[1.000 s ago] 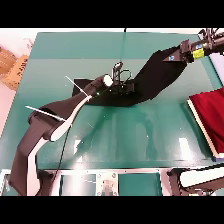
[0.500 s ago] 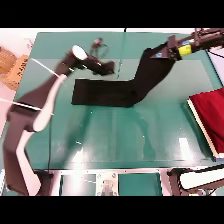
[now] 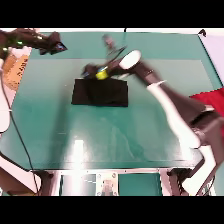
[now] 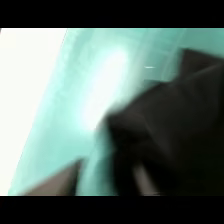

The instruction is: Fold the shirts.

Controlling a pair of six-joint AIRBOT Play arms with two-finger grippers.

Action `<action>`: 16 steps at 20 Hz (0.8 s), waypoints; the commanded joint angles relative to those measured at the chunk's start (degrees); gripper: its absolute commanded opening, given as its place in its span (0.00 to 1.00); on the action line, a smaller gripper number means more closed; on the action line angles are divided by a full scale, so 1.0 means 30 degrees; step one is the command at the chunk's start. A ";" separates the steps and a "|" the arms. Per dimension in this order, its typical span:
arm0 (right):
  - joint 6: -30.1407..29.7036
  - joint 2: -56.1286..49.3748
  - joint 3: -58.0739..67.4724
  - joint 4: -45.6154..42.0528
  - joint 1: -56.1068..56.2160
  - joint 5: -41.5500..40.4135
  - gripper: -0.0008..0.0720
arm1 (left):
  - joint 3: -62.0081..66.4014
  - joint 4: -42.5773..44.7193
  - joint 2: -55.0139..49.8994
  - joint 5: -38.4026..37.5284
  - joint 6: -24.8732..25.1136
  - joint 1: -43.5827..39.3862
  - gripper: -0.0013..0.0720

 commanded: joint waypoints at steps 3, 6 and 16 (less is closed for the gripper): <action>0.0087 -0.2324 -0.0117 -0.0925 0.3650 -0.5676 0.70 | -0.0801 0.0022 0.0255 -0.1676 0.1122 0.1071 0.05; 0.0102 -0.0889 -0.0117 -0.2164 0.1158 -0.1843 0.69 | -0.0794 -0.0036 0.0233 -0.1974 0.1202 0.1056 0.05; 0.2106 0.0809 -0.2579 -0.2178 -1.1562 1.0003 0.70 | -0.0801 0.0102 0.0233 -0.1821 0.1195 0.1056 0.05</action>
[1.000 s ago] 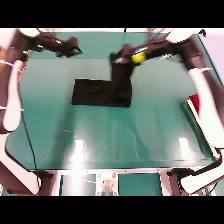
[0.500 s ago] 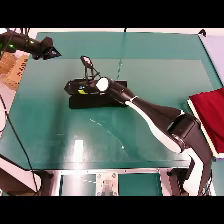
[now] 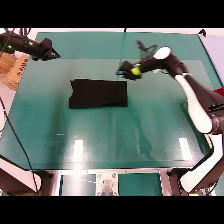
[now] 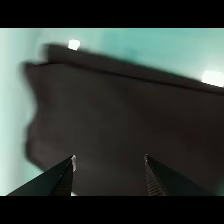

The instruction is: Fold the shirts.

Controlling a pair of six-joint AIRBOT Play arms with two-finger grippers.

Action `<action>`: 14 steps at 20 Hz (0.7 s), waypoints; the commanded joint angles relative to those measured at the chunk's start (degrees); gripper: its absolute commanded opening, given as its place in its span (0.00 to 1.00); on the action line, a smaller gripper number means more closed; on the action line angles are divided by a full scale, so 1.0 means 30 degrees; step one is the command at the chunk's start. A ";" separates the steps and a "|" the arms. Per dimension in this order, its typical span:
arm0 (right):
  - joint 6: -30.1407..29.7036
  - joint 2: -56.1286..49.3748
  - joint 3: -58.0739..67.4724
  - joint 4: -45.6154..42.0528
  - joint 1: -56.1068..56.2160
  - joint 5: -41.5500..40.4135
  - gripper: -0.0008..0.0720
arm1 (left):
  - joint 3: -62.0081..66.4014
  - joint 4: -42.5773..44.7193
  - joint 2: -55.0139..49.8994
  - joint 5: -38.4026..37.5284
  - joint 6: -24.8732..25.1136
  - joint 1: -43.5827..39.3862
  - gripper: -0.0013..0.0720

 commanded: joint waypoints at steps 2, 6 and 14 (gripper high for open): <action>0.0801 0.0117 -0.3206 0.0029 -0.3045 0.1763 0.72 | -0.0007 0.0124 0.0000 0.0058 0.0015 0.0007 0.05; 0.0656 -0.0306 -0.6054 0.1297 -0.1100 -0.1282 0.72 | -0.0007 0.3140 0.0000 0.0073 -0.0080 0.0007 0.05; -0.2688 -0.1654 -0.4743 0.8072 0.1668 -0.2528 0.09 | -0.0007 0.6353 0.0000 -0.0386 -0.0372 0.0000 0.05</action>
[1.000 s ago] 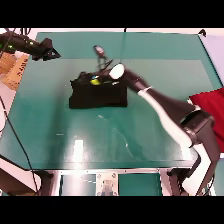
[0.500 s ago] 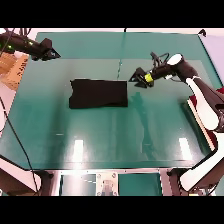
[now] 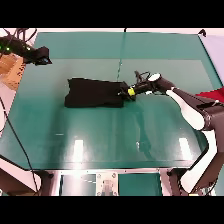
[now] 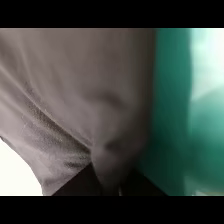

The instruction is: Fold the shirts.

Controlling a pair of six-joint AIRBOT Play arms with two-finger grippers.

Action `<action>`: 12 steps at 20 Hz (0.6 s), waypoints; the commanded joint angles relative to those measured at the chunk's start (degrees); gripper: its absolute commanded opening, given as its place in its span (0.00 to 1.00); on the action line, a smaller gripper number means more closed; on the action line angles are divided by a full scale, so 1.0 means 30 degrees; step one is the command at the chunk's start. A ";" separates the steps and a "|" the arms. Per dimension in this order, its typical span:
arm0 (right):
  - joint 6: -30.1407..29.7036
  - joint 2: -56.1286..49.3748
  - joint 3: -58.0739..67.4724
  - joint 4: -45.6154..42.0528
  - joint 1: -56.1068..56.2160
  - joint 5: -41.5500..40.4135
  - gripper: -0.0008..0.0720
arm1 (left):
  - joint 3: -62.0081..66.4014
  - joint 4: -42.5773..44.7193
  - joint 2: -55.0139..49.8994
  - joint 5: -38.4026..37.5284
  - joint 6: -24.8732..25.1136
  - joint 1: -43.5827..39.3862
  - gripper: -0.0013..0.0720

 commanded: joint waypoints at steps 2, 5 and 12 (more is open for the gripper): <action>-0.1311 0.0262 0.2484 0.2834 0.0044 0.0976 0.03 | -0.0007 0.0750 0.0007 -0.0160 -0.0160 0.0000 0.05; -0.0517 0.1902 0.5034 0.1756 -0.1807 0.2149 0.03 | -0.0007 0.0750 0.0007 -0.0517 -0.0262 0.0000 0.05; 0.2834 0.7213 0.7650 -0.4116 -1.0644 0.6506 0.03 | -0.0007 0.0743 0.0007 -0.0517 -0.0561 0.0000 0.05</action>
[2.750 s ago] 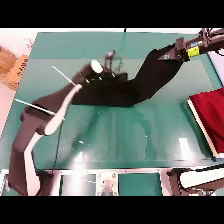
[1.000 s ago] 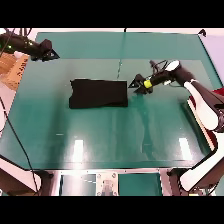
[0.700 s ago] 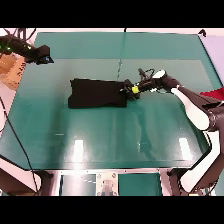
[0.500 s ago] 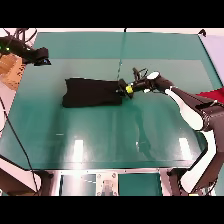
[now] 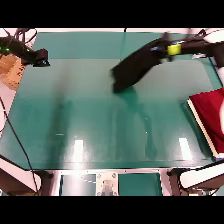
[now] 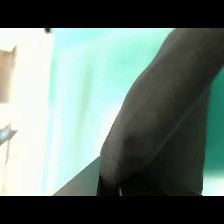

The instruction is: Fold the shirts.

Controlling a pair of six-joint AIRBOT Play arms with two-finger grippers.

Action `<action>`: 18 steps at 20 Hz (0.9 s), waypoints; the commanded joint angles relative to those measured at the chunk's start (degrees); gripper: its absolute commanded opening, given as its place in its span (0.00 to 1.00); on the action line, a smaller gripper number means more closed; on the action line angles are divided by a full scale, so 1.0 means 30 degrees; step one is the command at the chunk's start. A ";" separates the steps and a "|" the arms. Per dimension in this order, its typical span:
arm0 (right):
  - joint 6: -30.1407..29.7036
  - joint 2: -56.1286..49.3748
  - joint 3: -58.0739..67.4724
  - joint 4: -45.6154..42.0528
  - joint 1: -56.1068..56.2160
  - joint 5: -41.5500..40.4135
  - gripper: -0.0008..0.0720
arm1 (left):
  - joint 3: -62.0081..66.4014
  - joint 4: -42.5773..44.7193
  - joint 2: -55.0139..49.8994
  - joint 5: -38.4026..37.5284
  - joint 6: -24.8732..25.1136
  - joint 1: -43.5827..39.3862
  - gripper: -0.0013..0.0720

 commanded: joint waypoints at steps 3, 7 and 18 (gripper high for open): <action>0.2397 0.3570 0.0750 -0.5421 -0.8094 0.3978 0.03 | -0.0007 0.0022 0.0000 -0.0226 -0.0153 0.0000 0.05; 0.3140 0.5333 0.0750 -0.6623 -1.4294 0.5362 0.03 | -0.0007 0.0022 0.0000 -0.0408 -0.0153 0.0000 0.05; 0.3840 0.7817 -0.3191 -1.4775 -1.9730 1.0666 0.03 | -0.0007 -0.0102 0.0000 -0.0408 -0.0153 0.0000 0.05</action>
